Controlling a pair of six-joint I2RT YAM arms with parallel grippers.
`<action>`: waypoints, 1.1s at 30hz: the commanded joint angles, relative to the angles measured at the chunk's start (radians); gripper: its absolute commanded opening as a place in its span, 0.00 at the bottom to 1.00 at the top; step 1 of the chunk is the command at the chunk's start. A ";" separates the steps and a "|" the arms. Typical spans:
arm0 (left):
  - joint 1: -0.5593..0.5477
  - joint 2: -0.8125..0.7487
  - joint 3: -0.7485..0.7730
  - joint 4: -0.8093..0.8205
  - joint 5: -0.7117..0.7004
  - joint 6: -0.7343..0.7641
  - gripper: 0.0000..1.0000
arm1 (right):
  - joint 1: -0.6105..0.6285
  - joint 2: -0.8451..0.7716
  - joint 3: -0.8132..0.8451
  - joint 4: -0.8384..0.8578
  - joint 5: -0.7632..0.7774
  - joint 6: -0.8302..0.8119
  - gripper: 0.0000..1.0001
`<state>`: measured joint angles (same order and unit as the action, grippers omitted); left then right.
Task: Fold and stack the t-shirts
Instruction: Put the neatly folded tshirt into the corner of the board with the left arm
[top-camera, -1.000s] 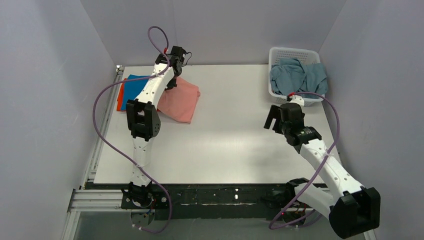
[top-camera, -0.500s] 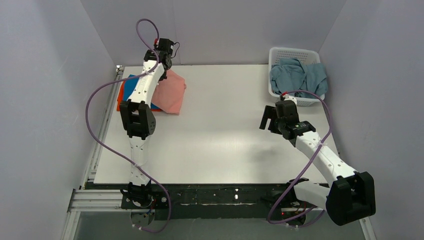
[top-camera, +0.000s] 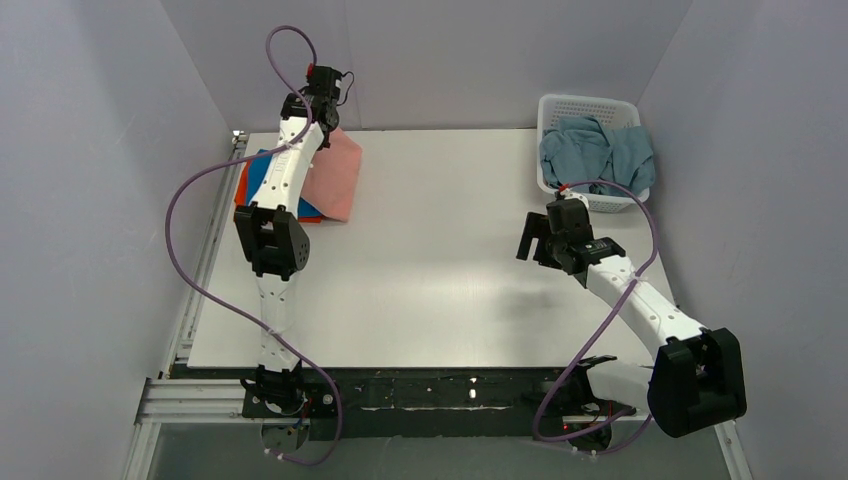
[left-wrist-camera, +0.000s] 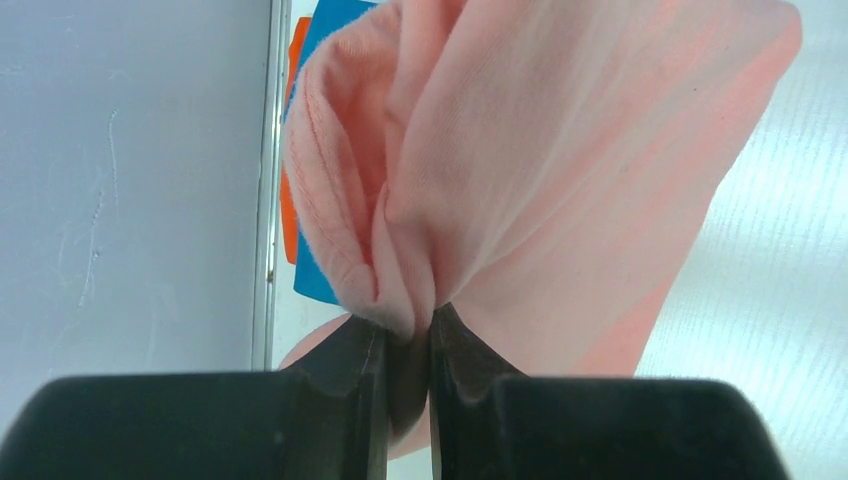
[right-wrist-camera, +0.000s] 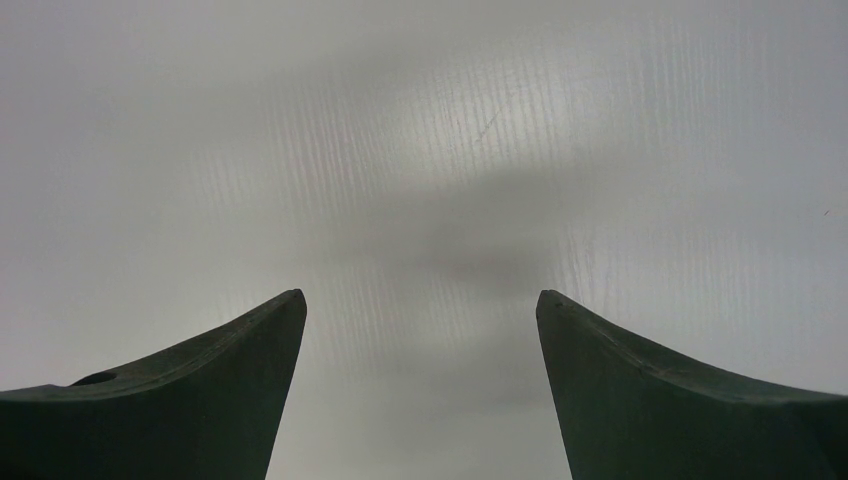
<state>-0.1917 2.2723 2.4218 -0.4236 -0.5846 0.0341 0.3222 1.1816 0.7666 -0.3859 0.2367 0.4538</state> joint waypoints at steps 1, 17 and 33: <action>0.005 -0.138 0.023 -0.025 -0.003 0.012 0.00 | -0.003 0.008 0.049 0.023 -0.006 0.000 0.93; 0.005 -0.217 0.034 -0.015 0.083 -0.011 0.00 | -0.006 0.005 0.054 0.018 0.007 -0.002 0.93; 0.117 -0.196 -0.119 0.069 0.134 0.017 0.00 | -0.008 0.006 0.066 -0.027 0.042 0.002 0.93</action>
<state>-0.1291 2.1189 2.3295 -0.3824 -0.4587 0.0387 0.3199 1.1893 0.7799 -0.3985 0.2474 0.4534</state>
